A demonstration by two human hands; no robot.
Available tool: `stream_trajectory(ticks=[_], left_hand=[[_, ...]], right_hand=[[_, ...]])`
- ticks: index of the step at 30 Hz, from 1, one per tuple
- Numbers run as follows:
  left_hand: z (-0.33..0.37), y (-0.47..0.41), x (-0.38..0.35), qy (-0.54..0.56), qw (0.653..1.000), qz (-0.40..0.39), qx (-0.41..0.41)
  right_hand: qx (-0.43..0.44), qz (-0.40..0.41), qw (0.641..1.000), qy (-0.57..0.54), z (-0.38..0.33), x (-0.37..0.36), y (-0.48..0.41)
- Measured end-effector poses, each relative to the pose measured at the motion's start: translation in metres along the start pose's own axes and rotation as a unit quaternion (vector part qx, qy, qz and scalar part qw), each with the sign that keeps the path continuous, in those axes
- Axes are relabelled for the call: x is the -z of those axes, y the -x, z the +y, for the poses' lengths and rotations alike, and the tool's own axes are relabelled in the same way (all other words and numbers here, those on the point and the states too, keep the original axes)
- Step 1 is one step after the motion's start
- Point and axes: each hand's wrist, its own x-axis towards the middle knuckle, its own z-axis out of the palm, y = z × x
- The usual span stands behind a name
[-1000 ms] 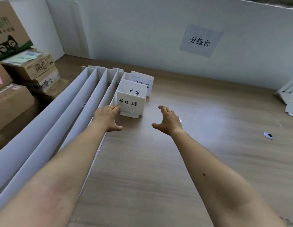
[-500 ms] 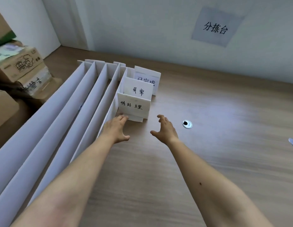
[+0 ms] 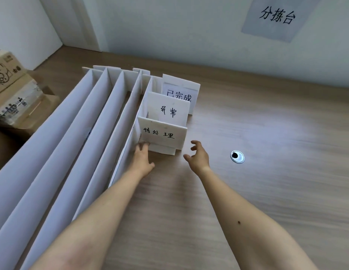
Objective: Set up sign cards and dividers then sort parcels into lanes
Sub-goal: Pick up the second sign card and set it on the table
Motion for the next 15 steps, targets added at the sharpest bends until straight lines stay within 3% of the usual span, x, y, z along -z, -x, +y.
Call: stream_trajectory(ticks=[15], left_hand=[[0.013, -0.019, 0.020, 0.042, 0.999, -0.011, -0.011]], right_hand=[[-0.003, 0.039, 0.999, -0.039, -0.037, -0.001, -0.021]])
